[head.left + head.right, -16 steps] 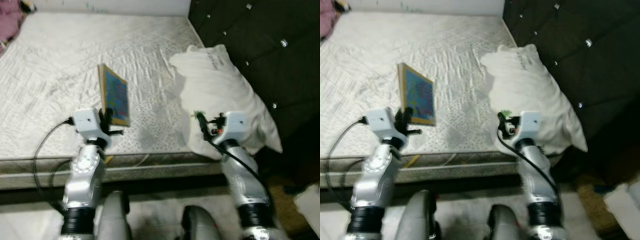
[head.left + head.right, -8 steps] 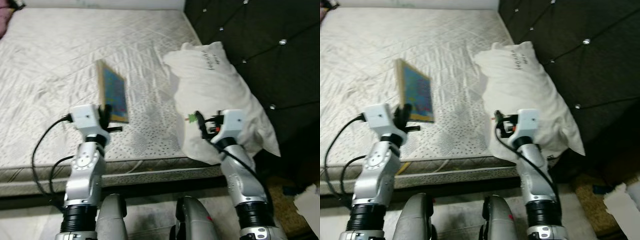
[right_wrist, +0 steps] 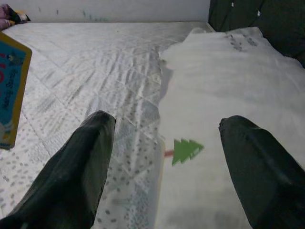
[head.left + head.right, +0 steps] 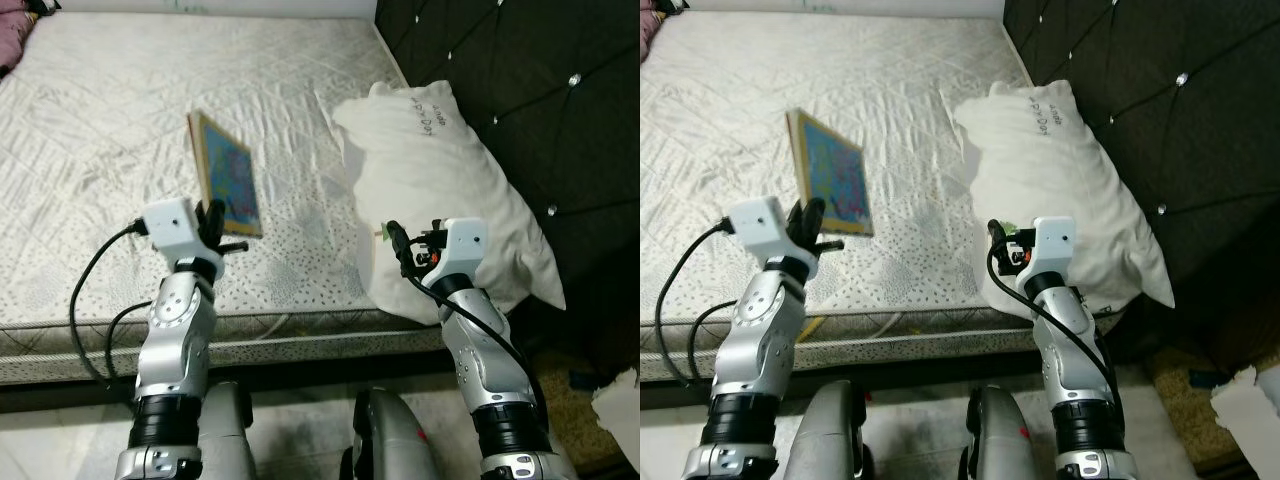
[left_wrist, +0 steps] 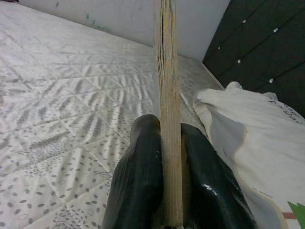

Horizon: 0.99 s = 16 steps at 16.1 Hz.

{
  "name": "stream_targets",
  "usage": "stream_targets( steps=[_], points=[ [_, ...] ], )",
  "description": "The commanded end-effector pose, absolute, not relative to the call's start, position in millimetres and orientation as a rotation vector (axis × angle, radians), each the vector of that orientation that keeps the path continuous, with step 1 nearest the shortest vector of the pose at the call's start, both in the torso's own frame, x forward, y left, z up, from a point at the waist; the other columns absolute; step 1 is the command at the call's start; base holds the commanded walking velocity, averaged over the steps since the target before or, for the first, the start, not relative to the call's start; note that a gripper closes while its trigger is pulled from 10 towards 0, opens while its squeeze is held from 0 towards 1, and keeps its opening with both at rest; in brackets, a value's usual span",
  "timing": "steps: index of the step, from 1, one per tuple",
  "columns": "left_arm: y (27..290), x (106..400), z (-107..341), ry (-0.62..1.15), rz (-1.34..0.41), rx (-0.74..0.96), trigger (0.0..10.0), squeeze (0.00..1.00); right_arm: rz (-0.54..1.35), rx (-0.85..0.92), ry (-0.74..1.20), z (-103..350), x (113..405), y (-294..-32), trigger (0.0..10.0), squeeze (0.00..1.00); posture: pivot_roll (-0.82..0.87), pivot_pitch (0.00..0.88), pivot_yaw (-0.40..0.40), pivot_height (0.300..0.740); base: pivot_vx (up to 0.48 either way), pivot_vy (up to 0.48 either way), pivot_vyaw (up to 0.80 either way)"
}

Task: Clean up the room

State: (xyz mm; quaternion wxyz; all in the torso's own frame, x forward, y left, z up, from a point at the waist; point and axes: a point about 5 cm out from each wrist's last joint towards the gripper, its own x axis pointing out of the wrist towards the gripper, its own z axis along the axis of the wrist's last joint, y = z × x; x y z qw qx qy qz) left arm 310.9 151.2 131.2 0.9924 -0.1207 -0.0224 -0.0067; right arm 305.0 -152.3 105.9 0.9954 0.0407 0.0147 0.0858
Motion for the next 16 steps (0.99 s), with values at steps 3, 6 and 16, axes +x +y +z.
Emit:
stream_targets(
  steps=[3,6,16],
  points=[
    [152.6,313.9,138.9,-0.089,-0.009,-0.245,10.0,0.00,0.184,0.069,0.033,106.9,305.8,-153.1,10.0,0.00,0.00,0.048,-0.050,0.576,0.000,0.000,0.00],
    [154.3,316.3,142.4,-0.111,-0.007,-0.260,10.0,0.00,0.177,0.073,0.032,106.8,306.7,-153.5,10.0,0.00,0.00,0.048,-0.047,0.576,0.000,0.000,0.00],
    [154.5,316.4,142.3,-0.120,-0.010,-0.268,10.0,0.00,0.168,0.067,0.034,105.8,306.7,-157.0,10.0,0.00,-0.01,0.052,-0.046,0.576,0.374,0.000,0.00]
  ],
)
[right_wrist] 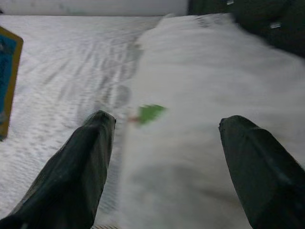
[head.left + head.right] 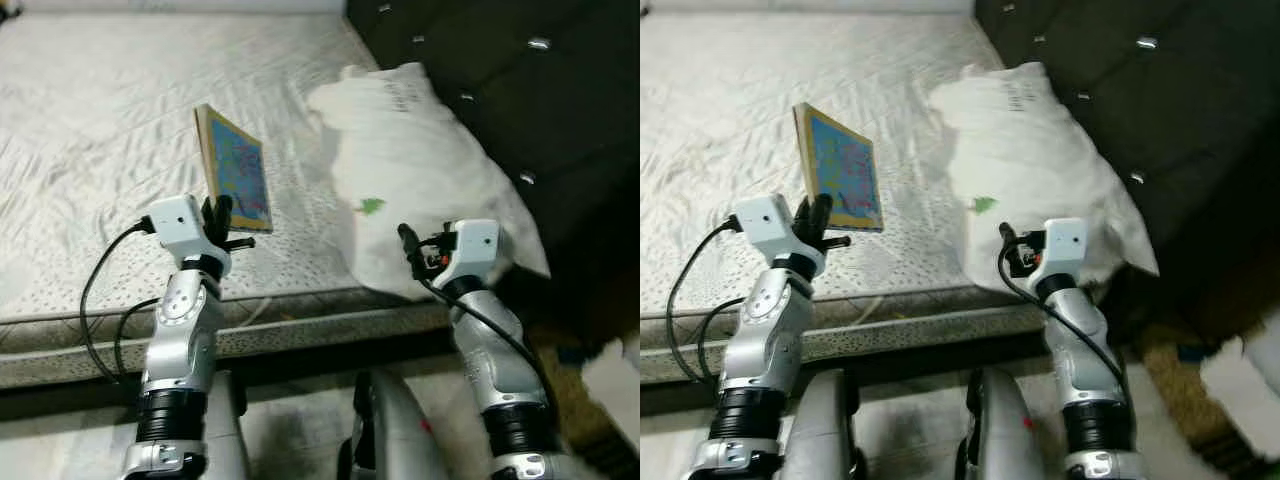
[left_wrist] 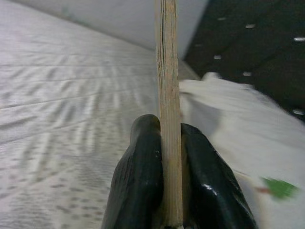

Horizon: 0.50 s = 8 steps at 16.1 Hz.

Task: Clean up the room

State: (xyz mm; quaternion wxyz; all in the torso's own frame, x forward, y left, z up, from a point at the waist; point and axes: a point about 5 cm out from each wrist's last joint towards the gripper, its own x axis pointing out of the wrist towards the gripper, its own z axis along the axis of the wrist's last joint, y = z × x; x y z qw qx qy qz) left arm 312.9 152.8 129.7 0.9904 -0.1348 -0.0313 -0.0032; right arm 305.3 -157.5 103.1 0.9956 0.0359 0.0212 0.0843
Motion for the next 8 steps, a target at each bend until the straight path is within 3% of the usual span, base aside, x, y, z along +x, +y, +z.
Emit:
stream_targets(
  steps=[1,2,8],
  points=[
    [154.3,316.9,142.0,-0.119,-0.010,-0.269,10.0,0.00,0.166,0.068,0.034,105.7,306.4,-157.5,10.0,0.00,-0.01,0.052,-0.046,0.576,0.412,0.000,0.00],
    [153.2,318.0,141.1,-0.111,-0.011,-0.272,10.0,0.00,0.163,0.067,0.035,105.4,306.1,-158.3,10.0,0.00,-0.01,0.054,-0.047,0.576,0.304,0.000,0.00],
    [121.9,324.5,122.7,0.046,-0.084,-0.409,10.0,0.00,0.155,0.052,0.038,105.2,304.3,-162.8,10.0,0.00,-0.03,0.064,-0.058,0.576,0.000,0.000,0.00]
  ],
)
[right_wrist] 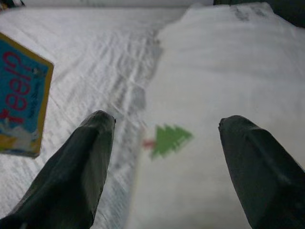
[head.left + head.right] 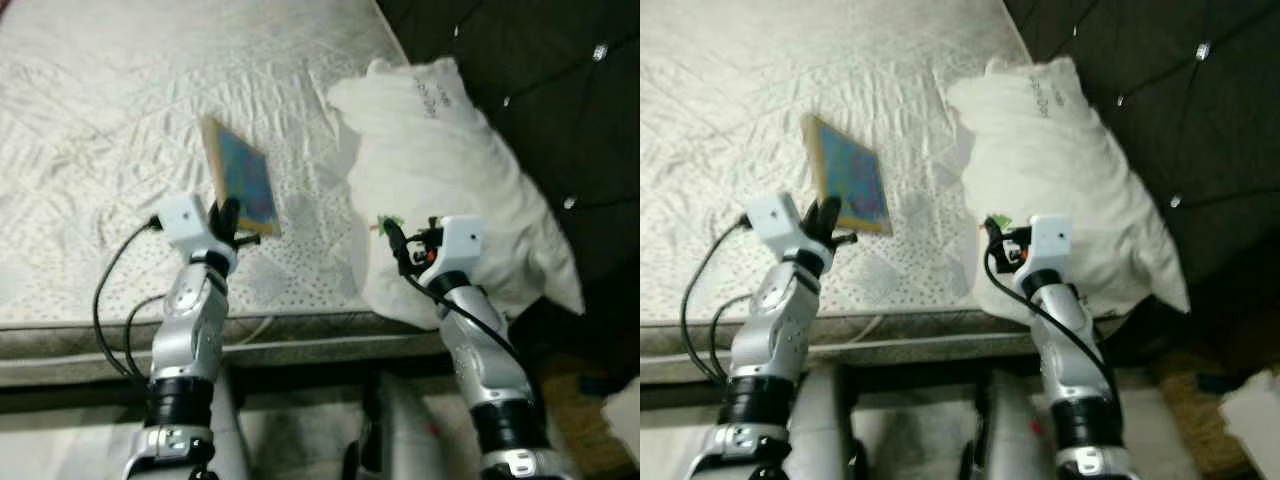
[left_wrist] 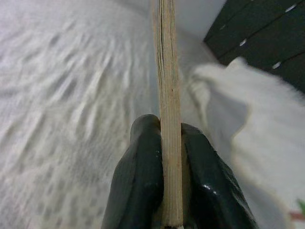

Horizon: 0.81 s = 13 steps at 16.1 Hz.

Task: Clean up the room

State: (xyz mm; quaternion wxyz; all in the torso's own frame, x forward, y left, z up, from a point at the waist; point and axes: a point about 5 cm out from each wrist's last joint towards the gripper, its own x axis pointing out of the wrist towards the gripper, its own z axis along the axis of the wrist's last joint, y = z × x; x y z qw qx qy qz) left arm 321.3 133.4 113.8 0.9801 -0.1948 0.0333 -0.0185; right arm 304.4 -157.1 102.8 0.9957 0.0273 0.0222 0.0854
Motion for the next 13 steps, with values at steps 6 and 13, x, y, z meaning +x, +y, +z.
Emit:
stream_targets(
  steps=[6,13],
  points=[
    [74.3,309.1,79.4,0.448,-0.228,-0.573,10.0,0.00,0.149,0.033,0.035,106.9,304.0,-166.0,10.0,0.00,-0.04,0.066,-0.063,0.576,0.000,0.000,0.00],
    [83.7,327.8,78.4,0.472,-0.250,-0.572,10.0,0.00,0.117,-0.014,0.043,108.4,297.0,-184.5,10.0,0.00,-0.08,0.077,-0.073,0.576,0.000,0.000,0.00]
  ],
)
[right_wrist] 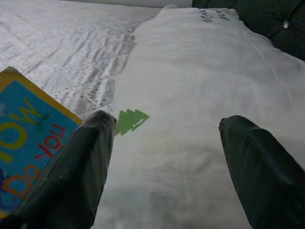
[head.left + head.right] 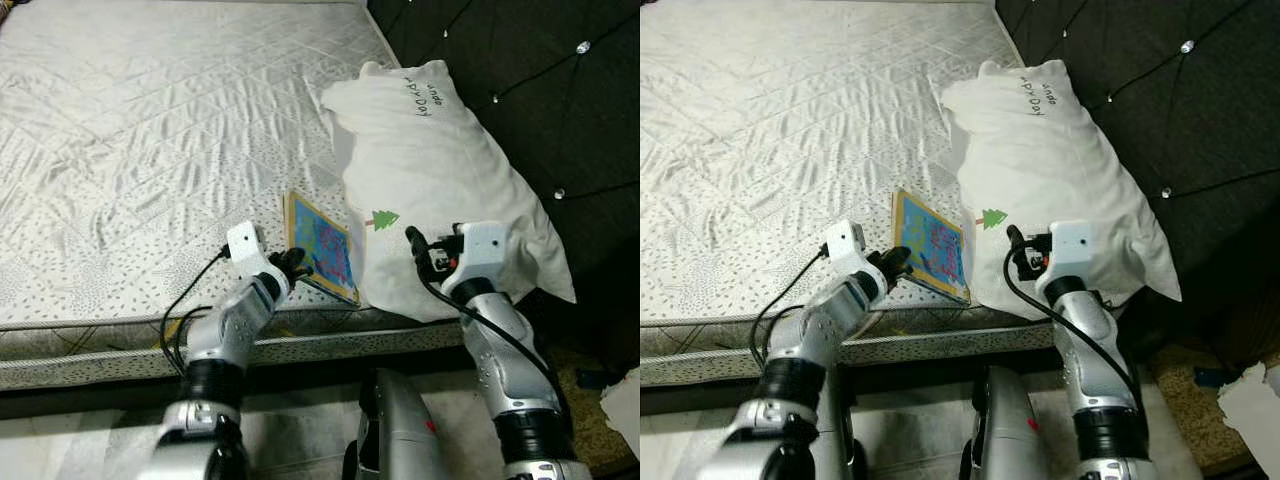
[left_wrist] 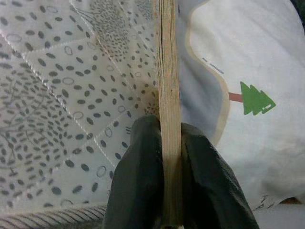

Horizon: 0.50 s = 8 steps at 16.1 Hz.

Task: Clean up the room

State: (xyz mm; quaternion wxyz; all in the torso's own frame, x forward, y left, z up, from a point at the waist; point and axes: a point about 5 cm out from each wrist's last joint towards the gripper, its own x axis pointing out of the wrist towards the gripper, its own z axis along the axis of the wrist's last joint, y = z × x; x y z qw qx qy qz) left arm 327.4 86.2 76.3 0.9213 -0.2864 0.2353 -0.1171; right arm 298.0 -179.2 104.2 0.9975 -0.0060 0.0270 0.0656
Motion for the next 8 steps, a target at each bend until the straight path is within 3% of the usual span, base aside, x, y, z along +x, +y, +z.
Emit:
stream_targets(
  steps=[1,5,8],
  points=[
    [91.2,333.6,79.1,0.457,-0.245,-0.551,10.0,0.00,0.115,-0.018,0.045,108.6,296.3,-185.7,10.0,0.00,-0.08,0.077,-0.073,0.576,0.000,0.000,0.00],
    [115.9,348.7,78.8,0.401,-0.209,-0.520,10.0,0.00,0.119,-0.024,0.045,110.0,296.5,-185.9,10.0,0.00,-0.09,0.070,-0.082,0.576,0.000,0.000,0.00],
    [115.3,344.1,61.9,0.470,-0.217,-0.516,10.0,0.00,0.124,-0.028,0.044,110.6,296.9,-185.5,10.0,0.00,-0.10,0.065,-0.083,0.576,0.000,0.000,0.00]
  ],
)
